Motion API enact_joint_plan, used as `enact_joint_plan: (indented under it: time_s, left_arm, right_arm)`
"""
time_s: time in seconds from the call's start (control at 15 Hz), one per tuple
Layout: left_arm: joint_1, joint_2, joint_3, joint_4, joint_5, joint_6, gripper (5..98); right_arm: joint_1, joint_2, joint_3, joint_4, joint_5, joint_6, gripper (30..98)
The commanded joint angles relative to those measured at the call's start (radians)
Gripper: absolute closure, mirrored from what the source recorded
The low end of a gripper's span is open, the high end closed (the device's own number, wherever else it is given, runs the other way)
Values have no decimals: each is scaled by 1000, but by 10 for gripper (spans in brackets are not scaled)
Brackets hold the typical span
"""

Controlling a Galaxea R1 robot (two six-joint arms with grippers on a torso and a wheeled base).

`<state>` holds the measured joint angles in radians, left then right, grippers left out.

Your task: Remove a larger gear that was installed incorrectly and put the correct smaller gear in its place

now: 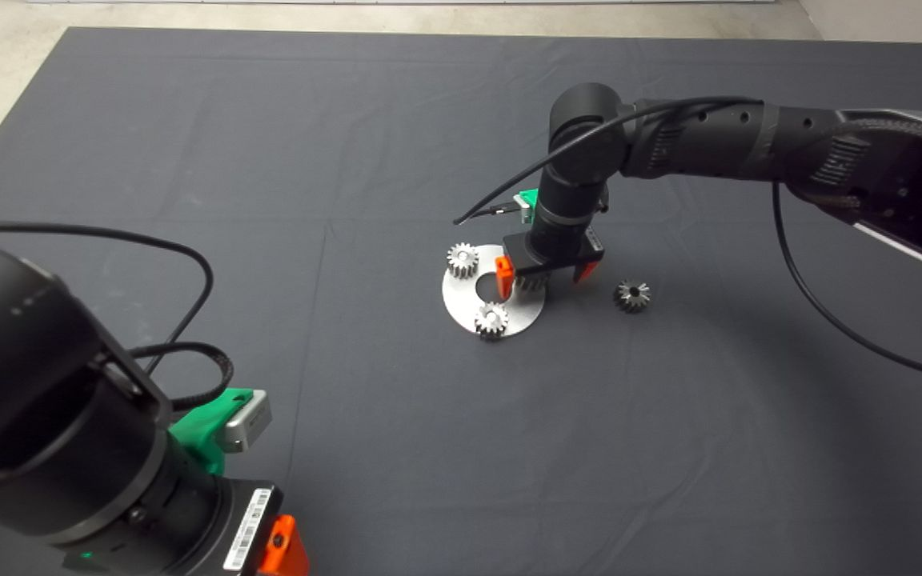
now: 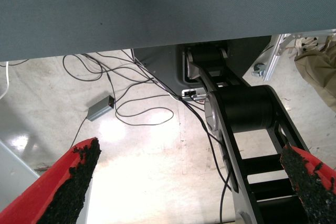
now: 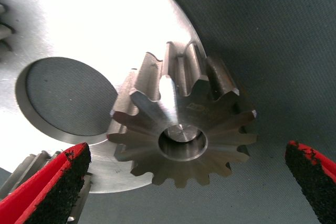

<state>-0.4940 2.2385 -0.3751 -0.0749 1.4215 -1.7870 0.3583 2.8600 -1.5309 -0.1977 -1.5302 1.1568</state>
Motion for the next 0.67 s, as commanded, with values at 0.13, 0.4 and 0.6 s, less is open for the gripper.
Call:
enact_joint_plan:
  time_s: [0.13,0.4,0.6]
  left_arm:
    - [-12,-1,9,-9,1,3,153]
    - [-12,-1,9,-9,1,4,153]
    - [-12,-1,9,-9,1,4,153]
  right_arm:
    - [52,16,5,-55,-110,-8,306]
    - [61,17,5,-86,-110,-8,306]
    - [59,17,5,-113,-110,-8,306]
